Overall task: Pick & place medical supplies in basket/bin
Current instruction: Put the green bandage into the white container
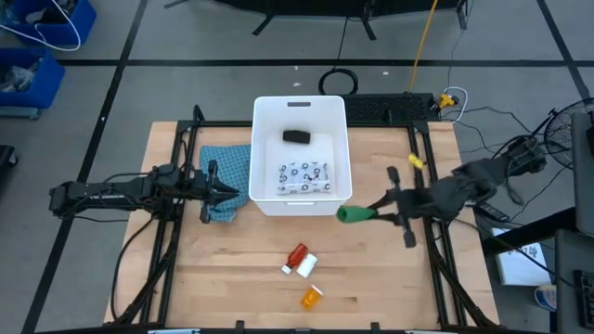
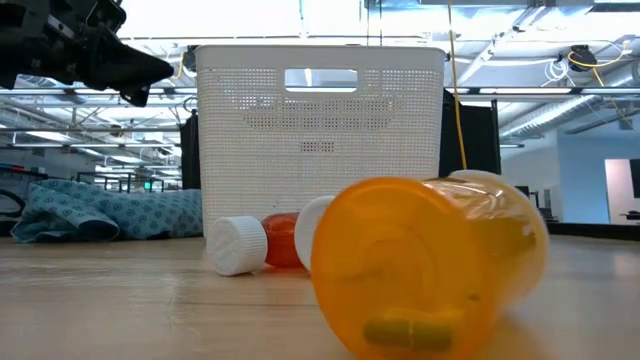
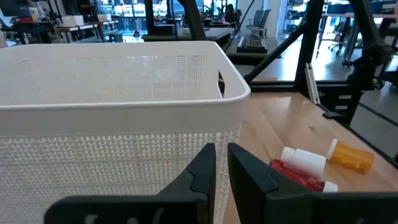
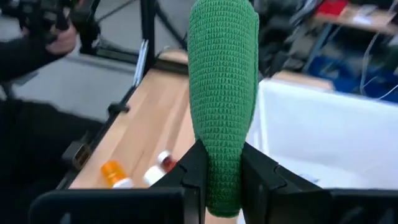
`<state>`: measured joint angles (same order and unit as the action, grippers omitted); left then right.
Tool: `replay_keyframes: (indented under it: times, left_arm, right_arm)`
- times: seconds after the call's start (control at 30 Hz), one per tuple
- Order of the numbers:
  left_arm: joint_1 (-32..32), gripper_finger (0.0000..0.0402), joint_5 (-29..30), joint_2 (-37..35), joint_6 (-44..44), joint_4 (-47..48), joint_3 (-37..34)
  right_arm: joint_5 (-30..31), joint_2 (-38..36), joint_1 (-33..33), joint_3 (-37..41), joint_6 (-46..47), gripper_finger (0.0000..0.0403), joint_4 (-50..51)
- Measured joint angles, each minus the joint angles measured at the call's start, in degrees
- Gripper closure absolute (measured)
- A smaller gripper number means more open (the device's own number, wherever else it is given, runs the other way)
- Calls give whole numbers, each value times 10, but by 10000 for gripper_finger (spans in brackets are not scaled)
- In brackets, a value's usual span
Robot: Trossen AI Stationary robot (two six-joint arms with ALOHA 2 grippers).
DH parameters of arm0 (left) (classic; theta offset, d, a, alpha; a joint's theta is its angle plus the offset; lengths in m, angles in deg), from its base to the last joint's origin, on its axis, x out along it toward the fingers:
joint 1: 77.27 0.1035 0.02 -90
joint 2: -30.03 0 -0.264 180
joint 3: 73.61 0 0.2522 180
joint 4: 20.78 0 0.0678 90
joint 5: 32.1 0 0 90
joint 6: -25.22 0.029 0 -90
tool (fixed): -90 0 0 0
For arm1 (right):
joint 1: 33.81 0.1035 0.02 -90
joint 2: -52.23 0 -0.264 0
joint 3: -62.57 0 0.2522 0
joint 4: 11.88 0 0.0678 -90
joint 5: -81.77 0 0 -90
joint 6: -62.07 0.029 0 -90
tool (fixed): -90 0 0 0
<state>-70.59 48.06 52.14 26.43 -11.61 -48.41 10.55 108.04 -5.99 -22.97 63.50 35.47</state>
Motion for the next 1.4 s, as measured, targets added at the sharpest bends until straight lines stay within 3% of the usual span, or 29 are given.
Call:
replay_keyframes:
  times: [0.27, 0.47, 0.77, 1.03, 1.23, 1.4]
  left_arm:
    - [0, 355, 0, 0, 0, 1, 0]
    - [0, 355, 9, 0, 0, 1, 0]
    - [0, 355, 44, 0, 2, 1, 0]
    - [0, 355, 45, 0, 9, 1, 0]
    - [0, 355, 45, 0, 11, 1, 0]
    - [0, 355, 45, 0, 8, 1, 0]
  right_arm:
    - [21, -79, 0, 4, -76, 353, 2]
    - [-63, -120, -2, 4, -141, 353, 29]
    - [-102, -169, -66, 69, -155, 353, 6]
    - [-110, -288, -98, 228, -130, 353, -143]
    - [-7, -313, -109, 339, -92, 353, -213]
    - [-40, -316, -124, 421, -123, 353, -340]
